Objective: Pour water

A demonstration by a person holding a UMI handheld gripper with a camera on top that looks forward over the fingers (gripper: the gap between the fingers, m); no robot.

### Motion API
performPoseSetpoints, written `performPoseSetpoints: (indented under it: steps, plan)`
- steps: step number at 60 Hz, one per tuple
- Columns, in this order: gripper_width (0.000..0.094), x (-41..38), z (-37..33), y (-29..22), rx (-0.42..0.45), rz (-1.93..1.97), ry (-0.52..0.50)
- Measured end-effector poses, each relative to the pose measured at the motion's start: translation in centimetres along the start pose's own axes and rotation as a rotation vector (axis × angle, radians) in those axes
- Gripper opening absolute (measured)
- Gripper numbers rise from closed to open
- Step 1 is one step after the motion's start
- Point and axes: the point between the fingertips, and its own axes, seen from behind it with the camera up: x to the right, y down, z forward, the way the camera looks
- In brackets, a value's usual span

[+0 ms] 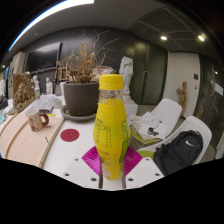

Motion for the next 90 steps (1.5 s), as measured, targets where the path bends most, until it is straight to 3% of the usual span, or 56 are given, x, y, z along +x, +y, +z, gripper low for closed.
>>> performPoseSetpoints:
  steps: [18, 34, 49, 62, 77, 90]
  plan:
    - [0.0253, -3.6, 0.8, -11.6, 0.076, -0.259, 0.161]
    - [0.0251, -13.4, 5.0, -20.4, 0.102, -0.801, 0.314]
    - [0.0253, -23.5, 11.0, -20.3, 0.103, -1.454, 0.349]
    - [0.0252, -26.0, 14.1, -18.7, 0.059, -1.856, 0.395]
    - [0.0254, -25.9, 14.0, -18.8, 0.048, -1.794, 0.356]
    - [0.0255, -23.7, 11.0, -21.0, 0.053, -1.205, 0.257]
